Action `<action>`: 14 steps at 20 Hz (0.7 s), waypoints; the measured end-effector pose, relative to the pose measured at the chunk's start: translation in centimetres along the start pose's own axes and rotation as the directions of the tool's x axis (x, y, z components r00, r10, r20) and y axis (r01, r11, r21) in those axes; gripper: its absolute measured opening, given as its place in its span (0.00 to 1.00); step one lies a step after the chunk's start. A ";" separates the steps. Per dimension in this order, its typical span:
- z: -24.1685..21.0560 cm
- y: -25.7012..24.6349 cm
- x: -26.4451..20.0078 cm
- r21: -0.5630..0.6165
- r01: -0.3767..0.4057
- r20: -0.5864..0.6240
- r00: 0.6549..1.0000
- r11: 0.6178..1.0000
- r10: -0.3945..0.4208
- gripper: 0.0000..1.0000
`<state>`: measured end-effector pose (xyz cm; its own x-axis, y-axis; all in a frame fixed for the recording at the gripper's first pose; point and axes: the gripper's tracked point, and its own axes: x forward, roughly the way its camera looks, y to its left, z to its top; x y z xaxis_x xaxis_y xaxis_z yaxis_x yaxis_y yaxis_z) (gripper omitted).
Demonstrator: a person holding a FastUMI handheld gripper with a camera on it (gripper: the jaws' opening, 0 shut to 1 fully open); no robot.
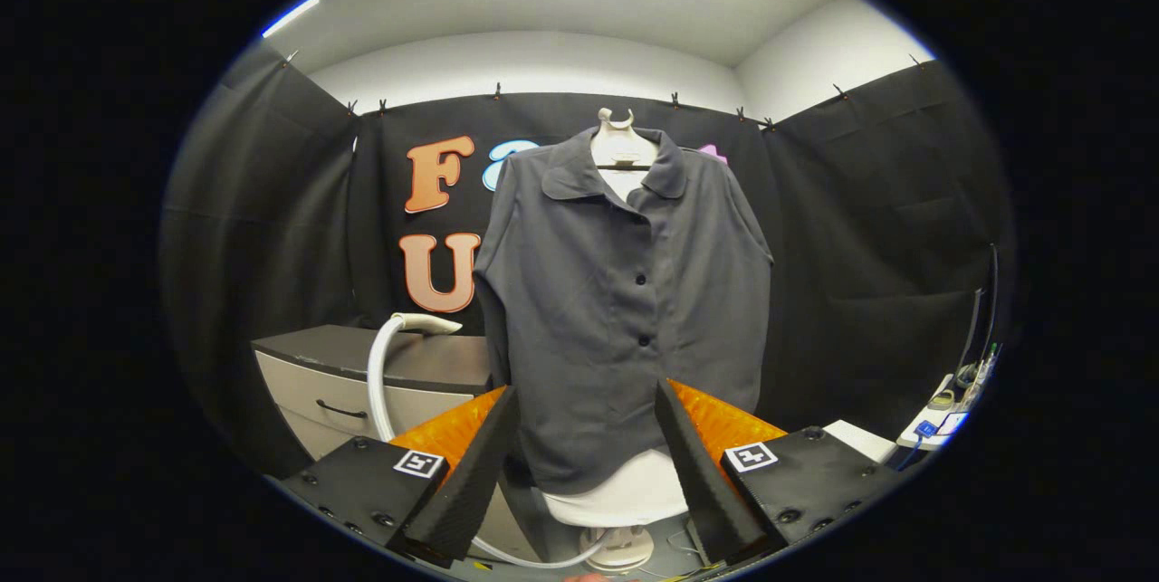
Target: Iron the clothes twice with a garment steamer, once on the left side and once on the right side.
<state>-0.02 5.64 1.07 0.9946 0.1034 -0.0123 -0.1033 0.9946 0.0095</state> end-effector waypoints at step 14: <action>5.9 15.5 13.1 0.003 -0.247 -0.100 0.964 0.969 0.246 0.97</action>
<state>11.51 22.31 6.94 0.9321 0.3452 -0.1094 -0.3457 0.9382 0.0148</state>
